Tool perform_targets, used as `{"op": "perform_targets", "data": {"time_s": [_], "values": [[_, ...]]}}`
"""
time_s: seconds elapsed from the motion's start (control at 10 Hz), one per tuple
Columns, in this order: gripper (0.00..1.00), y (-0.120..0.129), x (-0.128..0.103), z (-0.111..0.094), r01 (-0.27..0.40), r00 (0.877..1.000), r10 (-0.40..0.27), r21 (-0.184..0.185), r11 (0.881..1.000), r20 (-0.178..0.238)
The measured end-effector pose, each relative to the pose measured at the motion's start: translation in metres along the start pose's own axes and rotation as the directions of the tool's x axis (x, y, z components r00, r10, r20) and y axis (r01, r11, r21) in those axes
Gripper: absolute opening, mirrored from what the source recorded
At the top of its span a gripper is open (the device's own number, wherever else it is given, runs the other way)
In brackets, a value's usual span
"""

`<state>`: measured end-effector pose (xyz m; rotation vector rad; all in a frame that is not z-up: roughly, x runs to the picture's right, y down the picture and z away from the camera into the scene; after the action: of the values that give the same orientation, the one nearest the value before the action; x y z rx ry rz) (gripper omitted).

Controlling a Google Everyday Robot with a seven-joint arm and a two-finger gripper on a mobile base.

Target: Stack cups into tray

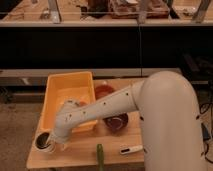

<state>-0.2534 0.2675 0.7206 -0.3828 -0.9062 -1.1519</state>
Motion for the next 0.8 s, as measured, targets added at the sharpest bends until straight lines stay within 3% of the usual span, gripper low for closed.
{"op": "perform_targets", "data": {"time_s": [0.3, 0.4, 0.6, 0.8], "values": [[0.49, -0.006, -0.003, -0.016, 0.003, 1.0, -0.003, 0.012, 1.0, 0.005], [0.44, -0.008, -0.004, -0.017, 0.01, 1.0, -0.011, 0.01, 1.0, 0.007], [0.24, -0.013, -0.007, -0.017, 0.029, 1.0, -0.029, 0.0, 1.0, 0.007], [0.18, -0.014, -0.008, -0.015, 0.046, 0.999, -0.046, -0.027, 0.999, -0.008]]}}
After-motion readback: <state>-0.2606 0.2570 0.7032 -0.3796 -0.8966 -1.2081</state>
